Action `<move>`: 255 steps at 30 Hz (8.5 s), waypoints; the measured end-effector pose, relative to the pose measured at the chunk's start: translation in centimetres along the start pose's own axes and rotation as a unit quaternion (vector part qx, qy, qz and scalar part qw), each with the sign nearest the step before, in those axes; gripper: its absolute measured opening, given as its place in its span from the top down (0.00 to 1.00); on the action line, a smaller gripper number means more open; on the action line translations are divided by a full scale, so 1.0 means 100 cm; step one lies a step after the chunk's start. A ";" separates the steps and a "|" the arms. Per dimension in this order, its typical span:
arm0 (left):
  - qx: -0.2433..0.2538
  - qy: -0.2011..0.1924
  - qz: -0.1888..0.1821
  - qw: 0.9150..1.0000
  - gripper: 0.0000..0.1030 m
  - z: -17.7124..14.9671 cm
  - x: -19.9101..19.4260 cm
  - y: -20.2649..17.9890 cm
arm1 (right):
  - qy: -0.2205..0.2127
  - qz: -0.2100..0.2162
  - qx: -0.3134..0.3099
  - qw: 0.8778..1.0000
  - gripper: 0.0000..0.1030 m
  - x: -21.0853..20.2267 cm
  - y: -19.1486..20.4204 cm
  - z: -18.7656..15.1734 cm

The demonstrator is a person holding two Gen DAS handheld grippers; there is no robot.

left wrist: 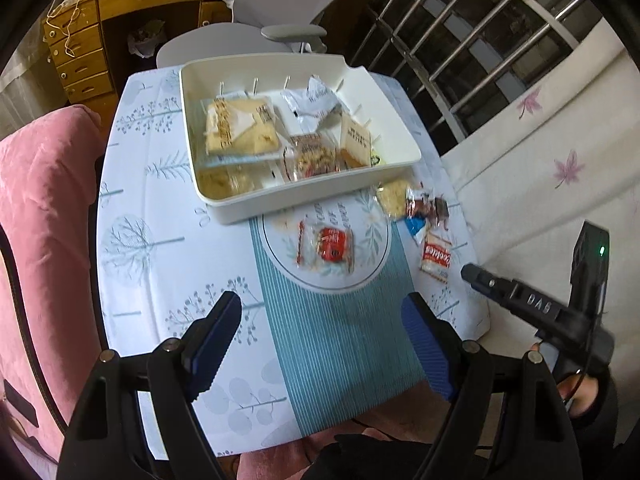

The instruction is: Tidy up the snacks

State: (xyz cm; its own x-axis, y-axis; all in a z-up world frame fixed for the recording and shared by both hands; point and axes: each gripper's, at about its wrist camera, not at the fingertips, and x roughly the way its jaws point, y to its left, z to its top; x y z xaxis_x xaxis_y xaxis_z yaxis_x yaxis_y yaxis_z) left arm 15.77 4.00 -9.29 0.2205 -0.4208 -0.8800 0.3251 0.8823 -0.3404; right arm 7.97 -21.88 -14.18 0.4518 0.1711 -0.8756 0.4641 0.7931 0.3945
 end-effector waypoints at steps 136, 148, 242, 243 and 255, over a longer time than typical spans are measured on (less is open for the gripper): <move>-0.063 0.026 -0.012 0.998 0.18 0.141 0.065 0.083 | -0.092 -0.044 -0.246 0.964 0.42 0.083 0.134 0.134; -0.059 0.015 -0.016 0.998 0.18 0.131 0.055 0.068 | -0.097 -0.044 -0.204 0.973 0.40 0.075 0.110 0.139; -0.069 0.147 0.137 0.977 0.59 0.116 0.323 -0.194 | -0.049 0.002 -0.390 0.920 0.53 0.130 -0.112 0.113; -0.069 0.144 0.136 0.978 0.65 0.116 0.323 -0.193 | -0.049 0.002 -0.389 0.920 0.54 0.129 -0.112 0.112; -0.084 0.119 0.079 0.986 0.84 0.098 0.291 -0.149 | -0.044 -0.002 -0.379 0.925 0.57 0.126 -0.112 0.110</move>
State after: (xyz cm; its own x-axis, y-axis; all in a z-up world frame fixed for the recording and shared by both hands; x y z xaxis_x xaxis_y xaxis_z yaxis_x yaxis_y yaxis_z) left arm 26.38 -23.49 -26.58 0.0269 -0.2306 -0.9727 0.1429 0.9639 -0.2246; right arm 16.84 -35.05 -26.62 0.5269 0.1451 -0.8374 -0.1852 0.9812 0.0535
